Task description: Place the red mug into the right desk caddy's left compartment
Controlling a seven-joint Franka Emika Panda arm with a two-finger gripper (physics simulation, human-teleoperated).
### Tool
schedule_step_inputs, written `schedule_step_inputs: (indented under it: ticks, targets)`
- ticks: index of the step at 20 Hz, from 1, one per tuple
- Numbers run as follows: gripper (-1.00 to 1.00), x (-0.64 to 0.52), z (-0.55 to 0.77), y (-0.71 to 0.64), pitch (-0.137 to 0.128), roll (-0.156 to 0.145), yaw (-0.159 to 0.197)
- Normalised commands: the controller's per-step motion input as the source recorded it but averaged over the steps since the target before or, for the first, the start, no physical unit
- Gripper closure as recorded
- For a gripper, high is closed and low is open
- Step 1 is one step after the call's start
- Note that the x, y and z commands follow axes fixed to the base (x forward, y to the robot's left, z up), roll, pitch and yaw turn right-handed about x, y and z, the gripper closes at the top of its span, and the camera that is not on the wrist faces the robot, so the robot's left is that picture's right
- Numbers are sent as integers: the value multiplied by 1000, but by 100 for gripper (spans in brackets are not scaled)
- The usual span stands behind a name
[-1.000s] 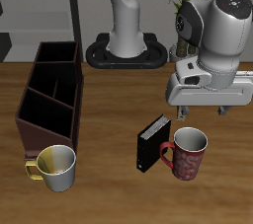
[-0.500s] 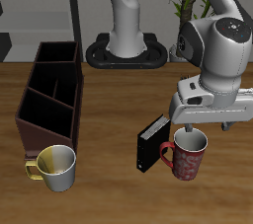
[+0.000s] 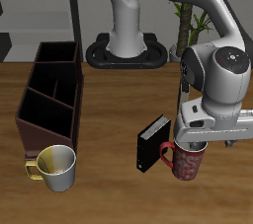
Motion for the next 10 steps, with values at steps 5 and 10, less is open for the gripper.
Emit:
schedule_step_inputs:
  ticks: [5, 10]
  targets:
    - [-100, 88, -402, -132, 60, -7, -34]
    - [100, 1, -140, -57, 21, -2, -18]
